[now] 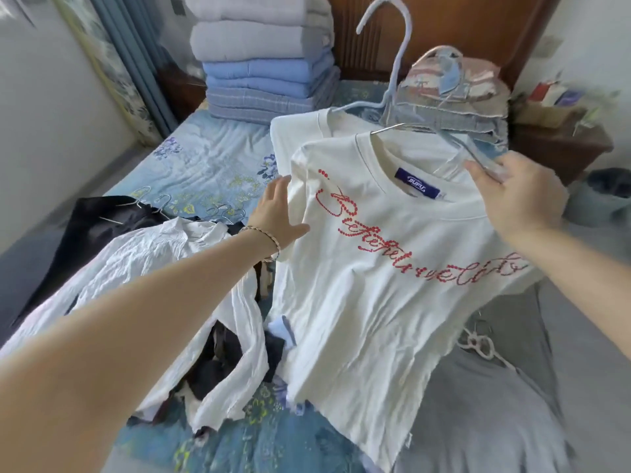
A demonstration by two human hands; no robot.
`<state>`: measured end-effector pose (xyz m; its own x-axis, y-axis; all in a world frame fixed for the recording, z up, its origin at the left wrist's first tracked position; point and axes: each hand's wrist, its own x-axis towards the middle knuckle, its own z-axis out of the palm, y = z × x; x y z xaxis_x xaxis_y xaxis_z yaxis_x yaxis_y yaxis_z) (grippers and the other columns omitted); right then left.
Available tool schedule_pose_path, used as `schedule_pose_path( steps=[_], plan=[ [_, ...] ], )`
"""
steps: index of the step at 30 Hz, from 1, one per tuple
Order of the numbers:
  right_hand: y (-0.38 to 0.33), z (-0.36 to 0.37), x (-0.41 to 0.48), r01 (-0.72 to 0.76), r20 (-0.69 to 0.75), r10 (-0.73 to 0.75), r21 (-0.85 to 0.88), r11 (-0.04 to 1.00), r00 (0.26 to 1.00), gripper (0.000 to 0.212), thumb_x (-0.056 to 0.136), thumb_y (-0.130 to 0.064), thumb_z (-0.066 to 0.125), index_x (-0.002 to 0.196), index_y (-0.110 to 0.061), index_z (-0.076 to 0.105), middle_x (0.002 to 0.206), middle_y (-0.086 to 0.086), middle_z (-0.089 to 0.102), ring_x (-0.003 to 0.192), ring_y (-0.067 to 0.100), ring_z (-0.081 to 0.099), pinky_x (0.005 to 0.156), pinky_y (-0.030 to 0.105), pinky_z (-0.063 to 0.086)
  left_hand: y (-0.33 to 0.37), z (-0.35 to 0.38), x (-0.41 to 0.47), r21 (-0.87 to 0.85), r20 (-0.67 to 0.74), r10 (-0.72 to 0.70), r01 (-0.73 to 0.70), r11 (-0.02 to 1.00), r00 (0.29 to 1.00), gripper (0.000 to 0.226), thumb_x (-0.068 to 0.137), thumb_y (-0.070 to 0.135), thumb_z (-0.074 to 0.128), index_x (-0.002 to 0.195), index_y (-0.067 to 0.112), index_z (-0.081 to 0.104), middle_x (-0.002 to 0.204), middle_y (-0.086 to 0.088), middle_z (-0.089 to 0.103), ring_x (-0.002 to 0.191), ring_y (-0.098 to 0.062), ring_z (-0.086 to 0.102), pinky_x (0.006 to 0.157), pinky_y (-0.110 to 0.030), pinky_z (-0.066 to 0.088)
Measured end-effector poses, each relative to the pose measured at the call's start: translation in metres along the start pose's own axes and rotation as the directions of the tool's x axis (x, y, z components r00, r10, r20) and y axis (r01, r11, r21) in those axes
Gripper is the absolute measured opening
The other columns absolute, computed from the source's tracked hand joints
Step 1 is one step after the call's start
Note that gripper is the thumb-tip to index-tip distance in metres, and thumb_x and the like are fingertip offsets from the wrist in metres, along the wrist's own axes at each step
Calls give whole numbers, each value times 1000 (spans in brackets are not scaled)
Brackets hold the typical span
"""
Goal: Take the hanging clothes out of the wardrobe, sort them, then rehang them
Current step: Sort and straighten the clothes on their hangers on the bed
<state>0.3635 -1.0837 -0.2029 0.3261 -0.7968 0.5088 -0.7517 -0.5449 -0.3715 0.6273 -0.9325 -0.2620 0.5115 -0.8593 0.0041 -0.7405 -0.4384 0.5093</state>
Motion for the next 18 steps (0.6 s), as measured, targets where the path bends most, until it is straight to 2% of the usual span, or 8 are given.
schedule_pose_path(
  steps=[3,6,8,10,12,14,16,18],
  plan=[
    [-12,-22,-1,55,5,-55,36,998,998,43,92,-45,52,64,-16,37,59,8,45,72,39,56,57,31,28,21,-14,-16,11,-65,3,-2,1000,998,96,79,24,72,150,15,7,157,-4,5,142,-28,22,112,-45,29],
    [-26,-42,-5,97,19,-98,53,994,995,39,92,-43,54,70,-12,42,64,8,45,75,38,56,57,31,24,35,-36,-33,58,-205,33,-22,998,978,102,79,28,71,150,14,0,158,-4,-4,146,-24,7,118,-43,17],
    [-37,-59,-9,124,6,-124,67,990,992,38,91,-42,56,71,-11,46,66,9,49,77,38,57,57,32,27,39,-57,-44,98,-312,45,-14,995,949,104,80,32,70,150,12,-4,158,-4,-8,147,-23,-1,118,-41,10],
    [-50,-79,-17,140,-12,-140,80,987,990,39,90,-43,56,70,-10,48,63,9,51,74,37,55,57,34,31,37,-79,-56,140,-354,59,-9,990,933,104,81,34,69,150,14,-5,159,-4,-9,147,-21,-5,118,-41,8],
    [-66,-101,-30,159,-20,-157,97,983,987,44,89,-44,56,62,-13,41,53,2,43,66,31,48,55,31,28,30,-98,-71,159,-353,69,-12,987,933,102,80,36,69,151,17,-2,159,-2,-7,147,-21,-6,119,-44,9],
    [-85,-121,-47,191,-32,-189,101,976,981,47,88,-45,57,58,-13,39,52,2,41,62,27,46,53,30,28,21,-116,-90,154,-363,86,-31,988,928,98,81,39,67,151,19,1,159,-1,-3,147,-21,-3,119,-46,10],
    [-105,-142,-68,197,-48,-193,107,975,980,46,87,-46,58,62,-9,48,56,7,49,62,26,48,54,32,33,13,-133,-113,132,-438,141,-92,987,888,90,83,37,64,151,18,7,159,-1,3,147,-20,1,119,-44,10],
    [-128,-162,-90,213,-59,-207,116,970,976,48,85,-47,59,57,-11,46,53,4,47,59,25,47,51,30,31,5,-152,-137,113,-522,189,-152,982,832,84,83,34,63,150,17,14,157,-2,13,147,-19,7,119,-41,8]
  ],
)
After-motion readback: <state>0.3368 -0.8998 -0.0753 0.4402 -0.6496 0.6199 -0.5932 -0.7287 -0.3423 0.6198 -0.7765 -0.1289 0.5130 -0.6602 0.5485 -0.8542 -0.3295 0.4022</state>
